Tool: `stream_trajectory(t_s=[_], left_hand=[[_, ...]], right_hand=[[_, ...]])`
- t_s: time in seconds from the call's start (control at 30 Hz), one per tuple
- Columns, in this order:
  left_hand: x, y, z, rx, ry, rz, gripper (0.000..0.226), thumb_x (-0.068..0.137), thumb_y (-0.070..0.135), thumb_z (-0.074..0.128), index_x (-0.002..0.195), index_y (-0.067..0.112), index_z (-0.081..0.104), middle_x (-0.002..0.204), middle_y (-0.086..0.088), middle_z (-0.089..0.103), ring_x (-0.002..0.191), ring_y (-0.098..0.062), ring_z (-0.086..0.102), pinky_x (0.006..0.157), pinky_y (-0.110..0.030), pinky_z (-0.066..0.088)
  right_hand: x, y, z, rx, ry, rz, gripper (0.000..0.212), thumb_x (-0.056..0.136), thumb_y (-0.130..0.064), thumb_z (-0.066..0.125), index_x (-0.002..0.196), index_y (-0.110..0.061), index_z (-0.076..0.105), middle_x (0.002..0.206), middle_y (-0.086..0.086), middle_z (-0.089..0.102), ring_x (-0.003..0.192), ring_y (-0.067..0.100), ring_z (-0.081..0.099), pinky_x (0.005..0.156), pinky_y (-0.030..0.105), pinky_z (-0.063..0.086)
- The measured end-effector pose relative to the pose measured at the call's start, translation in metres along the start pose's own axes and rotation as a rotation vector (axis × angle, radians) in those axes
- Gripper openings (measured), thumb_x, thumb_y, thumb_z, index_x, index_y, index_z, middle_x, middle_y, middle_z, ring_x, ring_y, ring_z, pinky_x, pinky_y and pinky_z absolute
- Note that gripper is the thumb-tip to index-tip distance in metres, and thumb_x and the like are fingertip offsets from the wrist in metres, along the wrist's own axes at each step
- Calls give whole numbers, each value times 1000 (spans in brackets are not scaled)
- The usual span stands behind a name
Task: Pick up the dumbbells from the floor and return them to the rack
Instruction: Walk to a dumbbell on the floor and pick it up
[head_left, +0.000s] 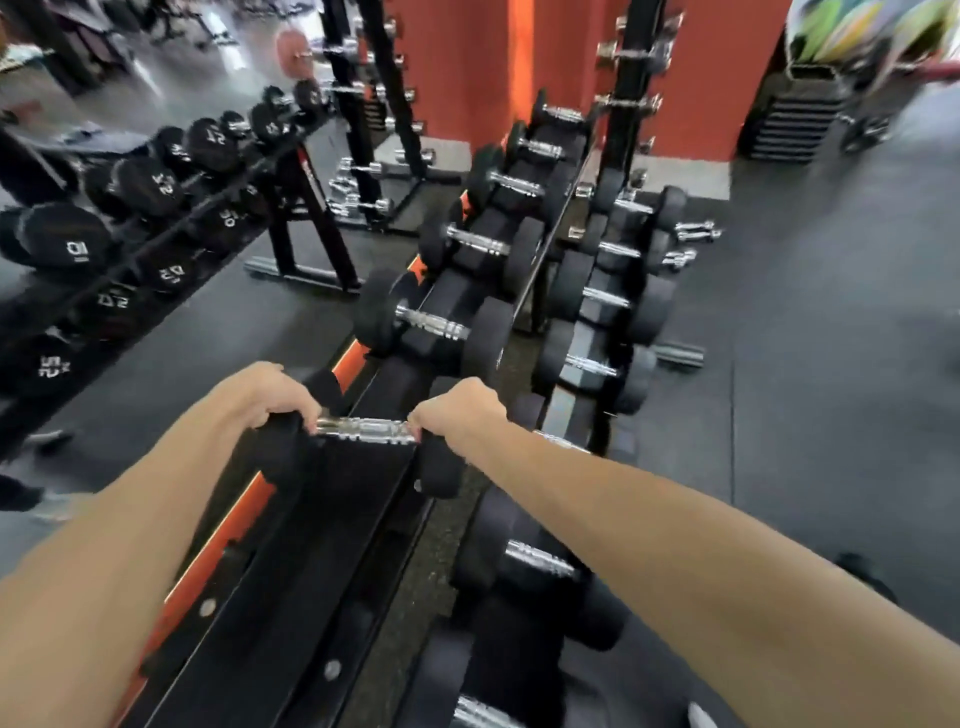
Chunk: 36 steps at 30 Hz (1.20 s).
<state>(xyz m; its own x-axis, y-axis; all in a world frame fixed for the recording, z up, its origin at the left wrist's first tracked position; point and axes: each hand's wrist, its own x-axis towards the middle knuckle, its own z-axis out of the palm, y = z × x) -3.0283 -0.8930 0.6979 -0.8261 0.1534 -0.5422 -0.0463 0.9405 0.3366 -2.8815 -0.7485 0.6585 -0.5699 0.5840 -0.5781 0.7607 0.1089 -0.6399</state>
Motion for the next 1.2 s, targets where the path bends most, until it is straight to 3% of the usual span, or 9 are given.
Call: stream_trajectory(t_s=[0.07, 0.17, 0.33, 0.43, 0.53, 0.7, 0.87, 1.07, 1.2], left_hand=[[15, 4, 4, 63, -38, 29, 105, 68, -10, 82, 156, -3, 27, 147, -24, 47, 127, -41, 54, 94, -44, 51], [35, 14, -1, 245, -110, 64, 106, 52, 6, 91, 147, -4, 45, 132, -22, 58, 112, -36, 63, 94, -43, 56], [76, 15, 1, 389, -127, 125, 130, 13, 21, 80, 139, 10, 53, 117, -20, 66, 90, -38, 71, 83, -53, 61], [85, -1, -5, 369, -75, 120, 140, 19, 19, 82, 152, 17, 40, 128, -19, 62, 93, -39, 69, 83, -52, 61], [91, -12, -8, 409, -61, 121, 134, 14, 24, 80, 144, 15, 50, 122, -17, 65, 89, -37, 69, 80, -49, 63], [84, -9, -7, 418, -39, 121, 112, 29, 20, 84, 137, 10, 55, 128, -17, 61, 103, -40, 65, 87, -51, 60], [58, -5, -9, 488, -12, 117, 61, 57, 18, 87, 108, 5, 57, 107, -16, 60, 96, -39, 64, 90, -50, 58], [40, -21, -1, 443, 89, 150, 72, 74, 19, 80, 135, 6, 44, 132, -18, 55, 119, -40, 58, 87, -43, 51], [27, -19, 3, 461, 218, 231, 55, 84, 22, 65, 134, 7, 48, 134, -17, 55, 121, -39, 57, 92, -42, 47]], right_hand=[[6, 4, 9, 60, 0, 66, 37, 60, -23, 86, 87, -9, 64, 87, 6, 67, 76, 25, 70, 58, 28, 53], [28, 9, 34, 41, -100, 136, 42, 56, -25, 83, 95, -13, 73, 92, 4, 70, 75, 21, 67, 62, 28, 57], [31, 6, 57, 150, -214, 306, 44, 60, -11, 78, 103, -6, 71, 113, 18, 73, 88, 39, 76, 75, 50, 65], [31, 3, 62, 192, -100, 259, 46, 62, -13, 83, 104, -1, 71, 86, 16, 70, 69, 35, 71, 70, 47, 66], [24, -4, 67, 188, -52, 202, 40, 63, -14, 84, 98, -2, 69, 77, 13, 66, 67, 33, 69, 73, 48, 66], [26, -3, 64, 202, -61, 213, 33, 66, -12, 83, 94, -3, 67, 83, 13, 67, 76, 36, 72, 73, 51, 66], [31, -2, 65, 232, -86, 193, 22, 73, -11, 79, 85, -5, 61, 84, 12, 63, 76, 35, 67, 74, 52, 64], [27, 4, 61, 356, -123, 164, 22, 80, -13, 78, 80, -8, 56, 87, 10, 62, 86, 34, 66, 80, 54, 61], [14, 16, 55, 453, -150, 155, 24, 88, -20, 74, 94, -10, 53, 90, 5, 56, 90, 29, 61, 92, 52, 57]])
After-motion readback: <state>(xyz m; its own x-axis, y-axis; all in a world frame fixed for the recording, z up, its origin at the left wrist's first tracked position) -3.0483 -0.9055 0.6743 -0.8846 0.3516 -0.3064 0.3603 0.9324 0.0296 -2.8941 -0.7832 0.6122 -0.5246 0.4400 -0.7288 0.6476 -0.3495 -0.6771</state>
